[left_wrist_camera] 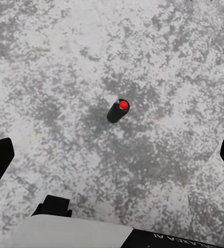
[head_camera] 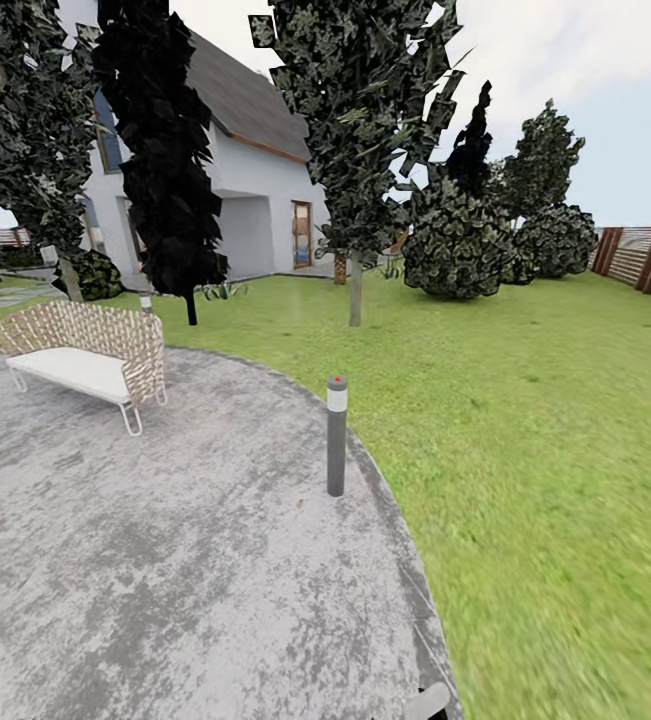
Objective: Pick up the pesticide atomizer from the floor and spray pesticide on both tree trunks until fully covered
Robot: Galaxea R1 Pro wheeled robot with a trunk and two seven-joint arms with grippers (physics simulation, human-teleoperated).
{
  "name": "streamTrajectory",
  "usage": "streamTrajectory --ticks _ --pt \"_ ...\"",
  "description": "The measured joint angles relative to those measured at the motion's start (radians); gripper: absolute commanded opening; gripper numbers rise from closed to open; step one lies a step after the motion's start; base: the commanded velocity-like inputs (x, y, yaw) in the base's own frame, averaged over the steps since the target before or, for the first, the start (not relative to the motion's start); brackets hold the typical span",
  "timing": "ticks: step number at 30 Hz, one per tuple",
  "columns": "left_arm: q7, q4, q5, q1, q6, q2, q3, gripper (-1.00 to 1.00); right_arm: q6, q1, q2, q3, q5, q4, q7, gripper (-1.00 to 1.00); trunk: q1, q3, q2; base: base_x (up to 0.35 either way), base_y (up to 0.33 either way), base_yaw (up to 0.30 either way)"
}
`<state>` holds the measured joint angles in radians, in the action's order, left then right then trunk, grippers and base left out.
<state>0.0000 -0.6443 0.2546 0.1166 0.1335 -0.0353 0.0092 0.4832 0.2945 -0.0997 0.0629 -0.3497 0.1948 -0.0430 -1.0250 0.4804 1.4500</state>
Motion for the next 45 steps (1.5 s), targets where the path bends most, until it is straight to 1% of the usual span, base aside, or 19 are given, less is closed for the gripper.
streamTrajectory --ticks 8,16,45 --pt "0.000 0.000 0.000 0.000 0.000 0.000 0.000 1.00 0.000 0.000 0.000 0.000 0.000 0.000 0.000 1.00 0.000 0.000 0.000 0.116 -0.088 0.005" --pt "0.000 -0.001 0.000 0.000 0.000 0.000 0.000 1.00 0.000 0.000 0.000 0.000 0.000 0.000 0.000 1.00 0.000 0.000 0.000 0.026 -0.020 0.011" --pt "0.000 0.000 0.000 0.000 0.000 0.000 0.000 1.00 0.000 0.000 0.000 0.000 0.000 0.000 0.000 1.00 0.000 0.000 0.000 0.000 0.000 0.228"
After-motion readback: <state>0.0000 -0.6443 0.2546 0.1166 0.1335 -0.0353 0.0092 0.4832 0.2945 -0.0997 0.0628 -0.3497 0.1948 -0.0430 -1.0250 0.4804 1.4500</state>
